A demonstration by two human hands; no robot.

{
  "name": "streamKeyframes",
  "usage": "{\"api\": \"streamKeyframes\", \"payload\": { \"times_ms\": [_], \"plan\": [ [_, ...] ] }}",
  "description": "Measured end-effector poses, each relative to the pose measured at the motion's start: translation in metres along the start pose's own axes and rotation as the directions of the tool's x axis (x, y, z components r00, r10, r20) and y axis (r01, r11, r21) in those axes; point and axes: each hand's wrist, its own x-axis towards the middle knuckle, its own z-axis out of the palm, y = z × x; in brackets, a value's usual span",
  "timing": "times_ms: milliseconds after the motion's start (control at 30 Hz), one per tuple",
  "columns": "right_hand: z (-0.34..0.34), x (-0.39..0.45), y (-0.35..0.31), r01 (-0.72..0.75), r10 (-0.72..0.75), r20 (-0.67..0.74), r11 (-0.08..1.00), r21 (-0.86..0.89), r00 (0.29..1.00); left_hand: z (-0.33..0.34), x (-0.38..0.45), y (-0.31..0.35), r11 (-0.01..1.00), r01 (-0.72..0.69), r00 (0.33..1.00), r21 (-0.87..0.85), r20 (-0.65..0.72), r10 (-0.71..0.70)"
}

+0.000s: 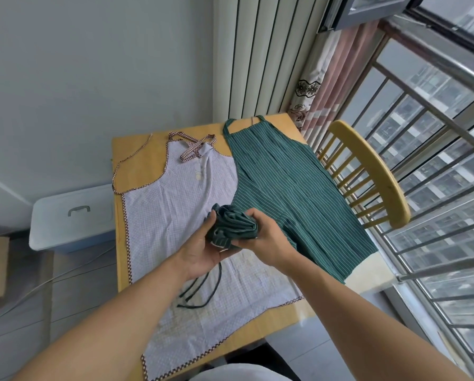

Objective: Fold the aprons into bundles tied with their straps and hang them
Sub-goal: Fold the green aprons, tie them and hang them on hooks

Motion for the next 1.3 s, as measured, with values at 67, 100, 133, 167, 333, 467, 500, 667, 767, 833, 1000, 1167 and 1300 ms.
{"api": "streamKeyframes", "payload": {
  "times_ms": [67,100,133,167,333,467,500,667,767,833,1000,1167,1300],
  "plan": [
    [-0.002,-0.002,-0.002,0.086,-0.081,0.061,0.992,-0.087,0.995,0.005,0.000,0.004,1.000,0.014,0.999,-0.021,-0.035,-0.015],
    [-0.003,-0.004,-0.002,0.120,-0.107,0.102,0.984,-0.131,0.989,0.006,0.000,0.006,0.999,0.034,0.999,-0.022,-0.042,-0.035],
    [-0.004,-0.005,-0.003,0.137,-0.112,0.148,0.977,-0.165,0.983,0.008,0.001,0.007,0.998,0.055,0.997,-0.012,-0.051,-0.055],
    [-0.005,-0.006,-0.004,0.133,-0.098,0.179,0.972,-0.195,0.979,0.008,0.003,0.007,0.997,0.069,0.996,0.022,-0.062,-0.068],
    [-0.008,-0.009,-0.010,0.045,-0.012,0.169,0.981,-0.191,0.986,0.008,-0.001,0.005,0.991,0.065,0.998,0.116,-0.035,-0.061],
    [-0.001,-0.010,-0.012,-0.044,0.043,-0.035,0.999,-0.029,0.998,0.011,-0.005,0.008,0.995,0.072,0.995,0.069,0.061,-0.076],
    [0.002,-0.011,-0.012,-0.025,0.023,-0.114,1.000,-0.017,0.993,0.011,-0.004,0.008,0.996,0.065,0.995,0.053,0.070,-0.069],
    [0.011,-0.010,-0.009,-0.048,0.063,-0.426,0.998,0.047,0.902,0.009,0.001,0.008,0.993,0.082,0.997,-0.084,0.002,-0.082],
    [0.014,-0.011,-0.007,-0.071,0.170,-0.384,0.963,0.259,0.907,0.011,-0.002,0.008,0.991,0.112,0.994,-0.079,-0.007,-0.113],
    [0.011,-0.010,-0.004,-0.108,0.261,-0.376,0.918,0.382,0.889,0.012,-0.004,0.008,0.991,0.123,0.992,-0.048,0.007,-0.123],
    [-0.008,-0.006,0.005,-0.322,0.443,-0.207,0.839,0.438,0.872,0.006,-0.005,0.007,0.987,0.127,0.975,0.095,0.172,-0.142],
    [-0.022,-0.004,0.001,-0.356,0.441,-0.111,0.828,0.433,0.891,0.025,0.005,-0.004,0.797,-0.029,0.995,0.604,-0.062,0.083],
    [-0.034,-0.002,0.003,-0.316,0.357,-0.028,0.860,0.401,0.934,0.028,0.014,-0.010,0.825,-0.057,0.972,0.562,-0.157,0.173]
  ]
}}
